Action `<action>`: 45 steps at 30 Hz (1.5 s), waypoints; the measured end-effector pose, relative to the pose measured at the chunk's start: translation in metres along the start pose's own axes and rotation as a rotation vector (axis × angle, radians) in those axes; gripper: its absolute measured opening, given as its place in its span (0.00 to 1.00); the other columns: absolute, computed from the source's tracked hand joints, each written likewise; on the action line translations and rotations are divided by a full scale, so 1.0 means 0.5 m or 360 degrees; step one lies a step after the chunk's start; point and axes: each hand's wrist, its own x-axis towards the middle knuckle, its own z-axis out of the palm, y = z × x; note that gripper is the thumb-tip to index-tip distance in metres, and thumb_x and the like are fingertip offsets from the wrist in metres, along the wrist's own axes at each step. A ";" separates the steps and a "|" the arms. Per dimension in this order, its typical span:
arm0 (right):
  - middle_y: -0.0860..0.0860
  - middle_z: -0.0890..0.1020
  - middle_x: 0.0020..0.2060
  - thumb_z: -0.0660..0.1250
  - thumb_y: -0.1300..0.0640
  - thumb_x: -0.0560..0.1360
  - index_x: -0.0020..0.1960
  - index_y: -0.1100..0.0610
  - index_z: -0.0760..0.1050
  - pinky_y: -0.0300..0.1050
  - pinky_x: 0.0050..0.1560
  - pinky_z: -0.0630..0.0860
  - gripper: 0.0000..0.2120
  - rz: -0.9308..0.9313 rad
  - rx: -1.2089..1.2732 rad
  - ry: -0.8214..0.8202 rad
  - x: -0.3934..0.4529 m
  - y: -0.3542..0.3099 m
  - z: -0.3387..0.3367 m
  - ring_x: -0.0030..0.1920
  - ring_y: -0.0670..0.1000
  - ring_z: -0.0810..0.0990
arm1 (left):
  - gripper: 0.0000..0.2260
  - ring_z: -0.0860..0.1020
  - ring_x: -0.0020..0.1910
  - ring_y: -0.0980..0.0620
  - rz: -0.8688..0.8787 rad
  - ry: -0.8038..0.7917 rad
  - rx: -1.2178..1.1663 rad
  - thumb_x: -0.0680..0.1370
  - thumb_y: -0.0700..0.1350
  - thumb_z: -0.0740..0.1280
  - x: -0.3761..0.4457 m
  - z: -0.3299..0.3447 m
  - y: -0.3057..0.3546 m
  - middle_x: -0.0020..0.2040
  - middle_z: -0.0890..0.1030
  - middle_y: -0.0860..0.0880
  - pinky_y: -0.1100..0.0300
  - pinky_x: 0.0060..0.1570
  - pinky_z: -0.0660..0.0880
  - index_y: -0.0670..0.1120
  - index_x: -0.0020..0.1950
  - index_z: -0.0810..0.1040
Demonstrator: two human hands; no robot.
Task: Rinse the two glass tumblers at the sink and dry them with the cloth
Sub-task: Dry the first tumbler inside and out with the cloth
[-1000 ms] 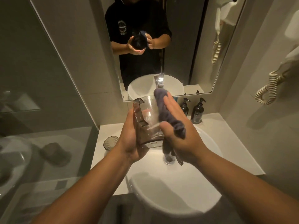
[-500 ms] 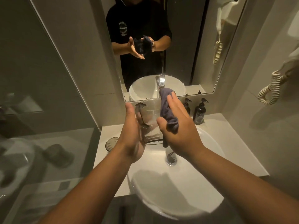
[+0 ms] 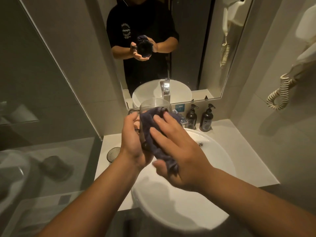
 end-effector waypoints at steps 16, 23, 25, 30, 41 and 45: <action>0.45 0.64 0.73 0.54 0.48 0.78 0.73 0.54 0.65 0.29 0.69 0.59 0.25 0.0723 0.0666 0.0232 0.069 0.077 0.001 0.73 0.39 0.61 | 0.29 0.82 0.54 0.40 -0.0202 -0.0096 -0.0247 0.78 0.58 0.61 -0.012 -0.002 -0.003 0.64 0.80 0.38 0.43 0.56 0.80 0.43 0.74 0.72; 0.52 0.64 0.74 0.59 0.55 0.77 0.73 0.57 0.64 0.47 0.76 0.56 0.24 0.0309 0.0453 0.0096 0.021 0.020 0.021 0.77 0.51 0.56 | 0.25 0.83 0.52 0.44 -0.0128 -0.0095 -0.0321 0.80 0.60 0.55 0.004 -0.023 0.000 0.54 0.83 0.41 0.51 0.52 0.80 0.45 0.63 0.81; 0.56 0.64 0.74 0.59 0.54 0.79 0.72 0.60 0.65 0.51 0.76 0.56 0.23 0.0197 0.0387 0.0119 0.012 0.016 0.022 0.77 0.54 0.55 | 0.23 0.83 0.51 0.45 -0.0156 -0.0159 -0.0295 0.81 0.58 0.56 -0.001 -0.021 0.000 0.51 0.83 0.42 0.52 0.52 0.80 0.44 0.60 0.82; 0.51 0.62 0.74 0.57 0.54 0.78 0.73 0.57 0.62 0.51 0.76 0.58 0.23 0.0383 0.0580 0.0292 0.036 0.055 0.007 0.77 0.50 0.56 | 0.24 0.80 0.56 0.42 -0.0222 -0.0285 -0.0309 0.81 0.55 0.56 0.006 -0.013 0.004 0.58 0.80 0.39 0.48 0.55 0.78 0.41 0.67 0.77; 0.49 0.60 0.75 0.58 0.53 0.78 0.74 0.56 0.62 0.58 0.73 0.63 0.25 0.0542 0.0421 0.0421 0.047 0.067 0.012 0.77 0.51 0.57 | 0.12 0.83 0.51 0.46 0.0539 0.0346 0.0872 0.83 0.50 0.63 0.025 0.002 0.028 0.52 0.83 0.47 0.55 0.44 0.83 0.51 0.65 0.75; 0.61 0.65 0.73 0.60 0.55 0.77 0.71 0.63 0.67 0.60 0.73 0.61 0.24 0.0203 0.0133 0.0291 0.064 0.065 -0.004 0.76 0.60 0.58 | 0.27 0.80 0.65 0.46 0.0118 -0.0160 0.0708 0.80 0.68 0.55 0.015 0.008 0.041 0.66 0.81 0.47 0.46 0.62 0.77 0.54 0.71 0.75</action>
